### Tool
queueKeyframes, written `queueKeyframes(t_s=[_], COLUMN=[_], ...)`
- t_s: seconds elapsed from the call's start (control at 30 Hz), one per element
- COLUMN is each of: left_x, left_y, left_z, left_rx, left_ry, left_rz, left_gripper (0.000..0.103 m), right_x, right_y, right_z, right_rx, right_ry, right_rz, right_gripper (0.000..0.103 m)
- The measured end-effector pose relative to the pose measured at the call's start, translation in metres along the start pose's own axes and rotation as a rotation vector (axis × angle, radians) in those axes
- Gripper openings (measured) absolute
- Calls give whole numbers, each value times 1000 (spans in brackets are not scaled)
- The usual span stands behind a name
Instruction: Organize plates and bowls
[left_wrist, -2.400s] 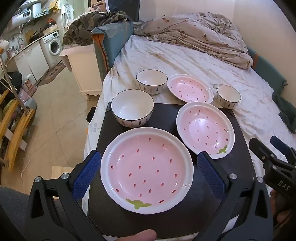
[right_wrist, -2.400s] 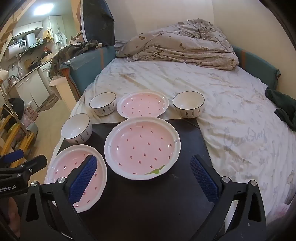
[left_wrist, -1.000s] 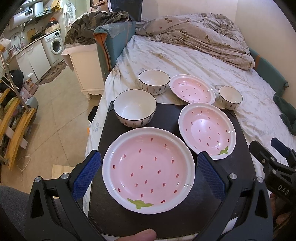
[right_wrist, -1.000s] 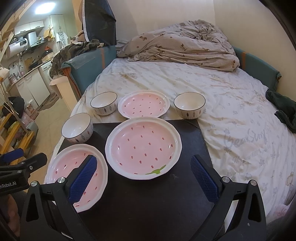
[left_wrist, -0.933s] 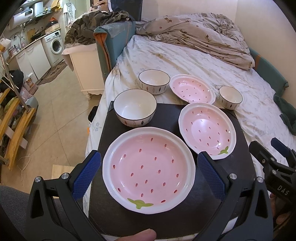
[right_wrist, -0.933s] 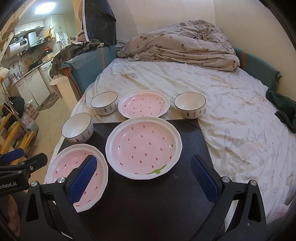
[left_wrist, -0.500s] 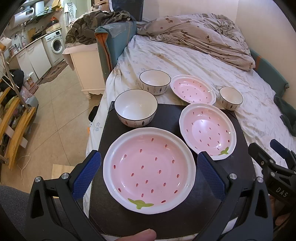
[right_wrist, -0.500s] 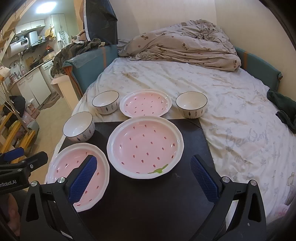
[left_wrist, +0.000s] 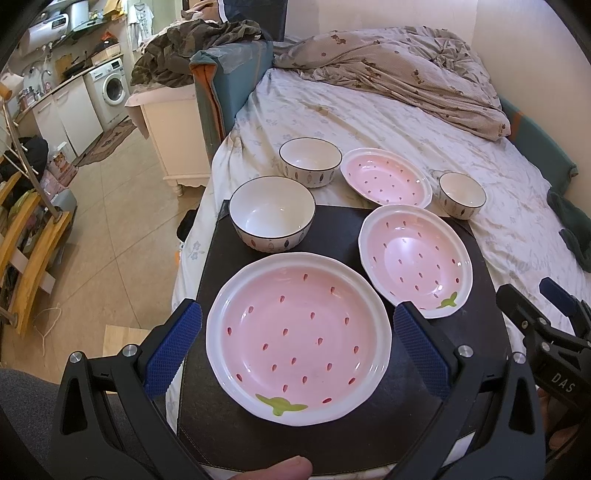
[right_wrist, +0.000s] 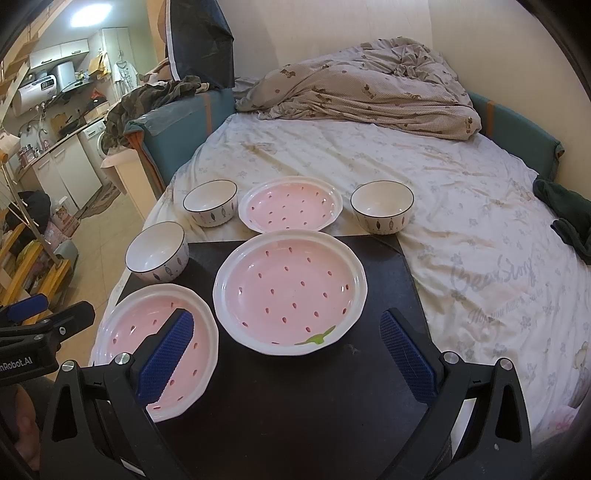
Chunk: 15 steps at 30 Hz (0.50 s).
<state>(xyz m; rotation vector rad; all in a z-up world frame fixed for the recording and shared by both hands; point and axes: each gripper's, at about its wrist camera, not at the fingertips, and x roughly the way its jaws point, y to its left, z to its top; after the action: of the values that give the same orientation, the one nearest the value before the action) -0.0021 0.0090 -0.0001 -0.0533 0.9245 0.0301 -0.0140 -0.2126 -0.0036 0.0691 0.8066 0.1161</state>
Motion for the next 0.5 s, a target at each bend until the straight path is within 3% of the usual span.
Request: queueKeyframes(t_s=[0.5], left_x=[1], left_y=[0], left_z=[1], left_rx=[-7], left_ry=[9], left_rz=[1], left_gripper=[103], right_x=[3], right_y=[-1], right_z=[-1], right_rx=[13], right_ry=[14], right_rz=[7], right_gripper=[103])
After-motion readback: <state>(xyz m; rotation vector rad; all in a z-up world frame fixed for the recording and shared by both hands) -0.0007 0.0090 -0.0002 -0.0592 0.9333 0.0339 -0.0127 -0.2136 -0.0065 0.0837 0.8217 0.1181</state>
